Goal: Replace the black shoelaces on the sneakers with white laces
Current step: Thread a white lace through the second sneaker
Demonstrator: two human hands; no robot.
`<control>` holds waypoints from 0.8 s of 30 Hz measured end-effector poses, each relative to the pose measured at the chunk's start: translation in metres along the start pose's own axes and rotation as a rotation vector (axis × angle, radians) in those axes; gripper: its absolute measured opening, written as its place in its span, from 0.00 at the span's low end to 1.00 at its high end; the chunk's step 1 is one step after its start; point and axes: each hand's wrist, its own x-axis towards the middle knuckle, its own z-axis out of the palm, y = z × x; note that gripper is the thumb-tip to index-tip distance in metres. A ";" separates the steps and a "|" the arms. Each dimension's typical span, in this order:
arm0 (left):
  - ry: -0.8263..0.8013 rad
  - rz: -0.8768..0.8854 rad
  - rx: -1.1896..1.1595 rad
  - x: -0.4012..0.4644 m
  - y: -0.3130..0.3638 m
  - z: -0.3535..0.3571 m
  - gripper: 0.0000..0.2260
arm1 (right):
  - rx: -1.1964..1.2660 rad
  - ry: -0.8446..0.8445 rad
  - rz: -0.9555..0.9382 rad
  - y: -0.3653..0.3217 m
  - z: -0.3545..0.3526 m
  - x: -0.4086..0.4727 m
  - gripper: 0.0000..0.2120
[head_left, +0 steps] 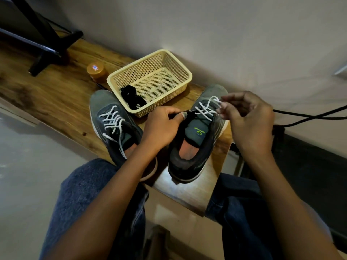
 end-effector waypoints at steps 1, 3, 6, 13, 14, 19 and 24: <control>-0.013 -0.023 -0.032 0.000 0.000 0.000 0.05 | -0.031 -0.032 -0.015 0.000 0.003 0.000 0.07; -0.046 -0.084 -0.109 0.000 0.001 0.000 0.05 | -0.116 -0.111 -0.041 -0.001 0.009 -0.001 0.07; -0.093 -0.172 -0.217 -0.002 0.005 -0.001 0.06 | -0.202 -0.173 -0.062 0.001 0.018 0.001 0.06; -0.117 -0.266 -0.365 -0.003 0.006 -0.002 0.07 | -0.294 -0.257 -0.044 0.009 0.032 0.002 0.08; -0.118 -0.264 -0.370 -0.003 0.006 -0.002 0.06 | -0.299 -0.262 -0.033 0.010 0.034 0.002 0.08; -0.117 -0.252 -0.348 -0.003 0.006 -0.003 0.06 | -0.303 -0.261 -0.009 0.012 0.039 0.003 0.08; -0.109 -0.232 -0.304 -0.003 0.006 -0.003 0.06 | -0.285 -0.243 -0.008 0.011 0.039 0.003 0.08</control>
